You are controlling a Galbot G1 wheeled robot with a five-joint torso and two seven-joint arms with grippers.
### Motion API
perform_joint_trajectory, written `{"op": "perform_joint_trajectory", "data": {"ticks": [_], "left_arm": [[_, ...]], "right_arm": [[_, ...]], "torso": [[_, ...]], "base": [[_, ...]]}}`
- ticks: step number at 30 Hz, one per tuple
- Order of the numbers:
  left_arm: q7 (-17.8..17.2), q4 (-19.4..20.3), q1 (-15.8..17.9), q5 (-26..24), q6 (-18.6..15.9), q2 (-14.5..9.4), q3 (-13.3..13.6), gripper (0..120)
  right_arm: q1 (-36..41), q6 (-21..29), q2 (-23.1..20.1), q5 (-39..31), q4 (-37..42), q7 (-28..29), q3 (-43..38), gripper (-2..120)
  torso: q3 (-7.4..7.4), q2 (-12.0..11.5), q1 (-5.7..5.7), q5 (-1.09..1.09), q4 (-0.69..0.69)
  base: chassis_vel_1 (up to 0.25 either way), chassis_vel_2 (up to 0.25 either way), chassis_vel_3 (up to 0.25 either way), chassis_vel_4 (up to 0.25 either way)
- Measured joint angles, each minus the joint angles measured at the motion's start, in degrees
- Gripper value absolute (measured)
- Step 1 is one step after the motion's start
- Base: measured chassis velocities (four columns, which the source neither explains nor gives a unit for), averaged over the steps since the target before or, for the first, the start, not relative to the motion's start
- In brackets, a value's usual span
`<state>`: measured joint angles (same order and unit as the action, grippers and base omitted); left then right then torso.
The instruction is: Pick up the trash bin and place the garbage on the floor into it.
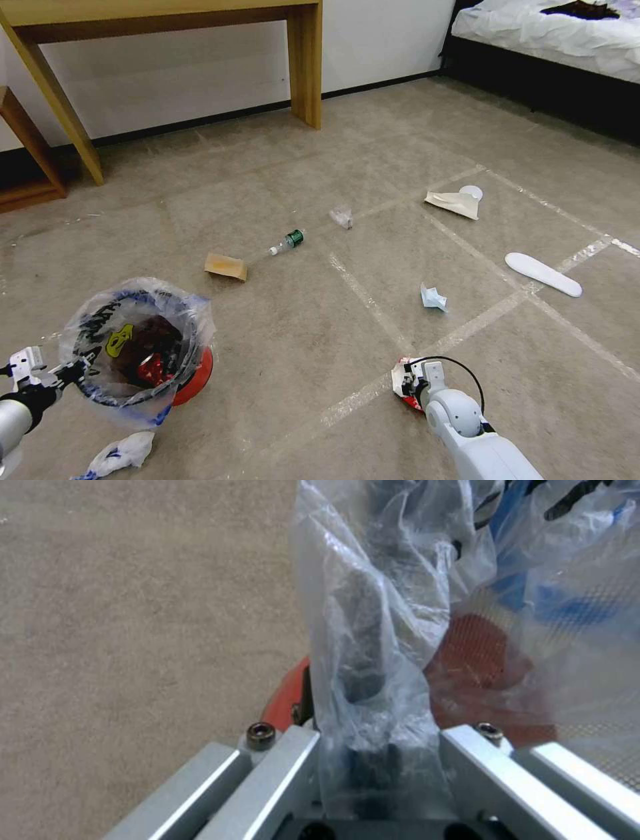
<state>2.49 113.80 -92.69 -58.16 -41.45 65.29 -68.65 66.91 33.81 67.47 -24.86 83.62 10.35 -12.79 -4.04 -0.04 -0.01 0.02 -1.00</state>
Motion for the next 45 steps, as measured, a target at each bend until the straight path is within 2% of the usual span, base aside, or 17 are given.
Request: {"op": "perform_joint_trajectory", "data": {"ticks": [8,10,11,13,14,16,20,25,27,32,33,34,37,39,40,43,45], "left_arm": [[-0.1,0.3,0.1,-0.2,-0.1,-0.2,0.2,1],[-0.2,1.0,0.1,-0.8,-0.2,-0.3,0.4,1],[-0.2,1.0,0.1,-0.8,-0.2,-0.3,0.4,1],[-0.3,1.4,0.3,-1.1,-0.3,-0.5,0.7,1],[-0.3,1.4,0.3,-1.1,-0.3,-0.5,0.7,1],[-0.9,2.0,0.7,-2.5,-0.6,-1.1,1.5,1],[-1.2,2.6,1.0,-3.9,-0.6,-2.0,2.8,1],[-1.7,3.6,1.0,-5.5,-0.6,-3.3,3.9,1],[-2.3,4.6,1.2,-7.3,-0.7,-4.9,5.4,1],[-3.3,6.4,2.0,-9.4,-0.7,-6.7,7.4,1],[-3.5,6.8,2.1,-9.9,-0.7,-7.0,7.8,1],[-3.8,7.6,2.4,-10.5,-0.7,-7.9,9.0,1],[-3.9,7.9,2.5,-10.6,-0.7,-8.3,9.6,1],[-4.2,8.4,2.3,-10.9,-0.7,-8.6,10.2,1],[-4.2,8.4,2.3,-10.9,-0.7,-8.6,10.2,1],[-4.5,8.7,2.1,-11.4,-0.7,-8.8,10.4,1],[-4.8,9.0,1.8,-11.9,-0.7,-9.1,10.3,1]], "right_arm": [[1.6,-4.9,-4.0,-6.4,9.2,-0.9,-1.4,0],[1.0,-7.4,-6.5,-13.7,18.2,-0.1,-1.7,0],[1.0,-7.4,-6.5,-13.7,18.2,-0.1,-1.7,0],[-0.6,-9.2,-7.6,-20.2,24.0,0.4,-1.4,0],[-0.6,-9.2,-7.6,-20.2,24.0,0.4,-1.4,0],[-4.2,-11.8,-9.7,-26.5,31.5,0.2,0.0,0],[-7.7,-15.5,-12.5,-29.4,36.3,-1.4,3.3,0],[-9.7,-19.5,-15.0,-30.0,37.7,-4.7,5.7,0],[-11.8,-22.1,-16.5,-30.9,38.2,-6.7,7.9,0],[-15.9,-23.1,-17.9,-33.3,39.5,-7.0,11.3,0],[-17.2,-23.1,-18.1,-34.0,39.8,-6.7,12.3,0],[-21.7,-23.0,-18.8,-35.8,40.7,-5.5,15.8,0],[-24.4,-22.7,-19.0,-37.0,41.1,-4.7,18.2,0],[-32.3,-21.4,-18.4,-41.4,41.9,-1.8,25.8,0],[-32.3,-21.4,-18.4,-41.4,41.9,-1.8,25.8,0],[-37.0,-20.0,-16.9,-44.8,41.9,0.7,30.9,0],[-42.9,-17.8,-14.5,-49.1,41.5,4.9,36.8,0]], "torso": [[0.00,0.0,0.00,0.00,-0.01],[0.00,0.0,0.00,0.00,0.00],[0.00,0.0,0.00,0.00,0.00],[0.00,0.0,0.00,-0.01,0.00],[0.00,0.0,0.00,-0.01,0.00],[0.00,0.0,0.00,-0.02,0.01],[0.00,0.0,0.00,-0.02,0.00],[0.00,0.0,0.00,-0.01,0.00],[0.00,0.0,0.00,0.00,-0.01],[0.00,0.0,0.00,0.00,-0.01],[0.00,0.0,0.00,0.00,-0.02],[0.00,0.0,0.00,0.00,-0.02],[0.00,0.0,0.00,0.00,-0.02],[0.00,0.0,0.00,-0.02,0.03],[0.00,0.0,0.00,-0.02,0.03],[0.00,0.0,0.00,-0.02,0.01],[-0.01,0.0,0.00,-0.02,-0.01]], "base": [[0.000,0.000,0.000,0.000],[0.000,0.000,0.000,0.000],[0.000,0.000,0.000,0.000],[0.000,0.000,0.000,0.000],[0.000,0.000,0.000,0.000],[0.000,0.000,0.000,0.000],[0.000,0.000,0.000,0.000],[0.000,0.000,0.000,0.000],[0.000,0.000,0.000,0.000],[0.000,0.000,0.000,0.000],[0.000,0.000,0.000,0.000],[0.000,0.000,0.000,0.000],[0.000,0.000,0.000,0.000],[0.000,0.000,0.000,0.000],[0.000,0.000,0.000,0.000],[0.000,0.000,0.000,0.000],[0.000,0.000,0.000,0.000]]}}
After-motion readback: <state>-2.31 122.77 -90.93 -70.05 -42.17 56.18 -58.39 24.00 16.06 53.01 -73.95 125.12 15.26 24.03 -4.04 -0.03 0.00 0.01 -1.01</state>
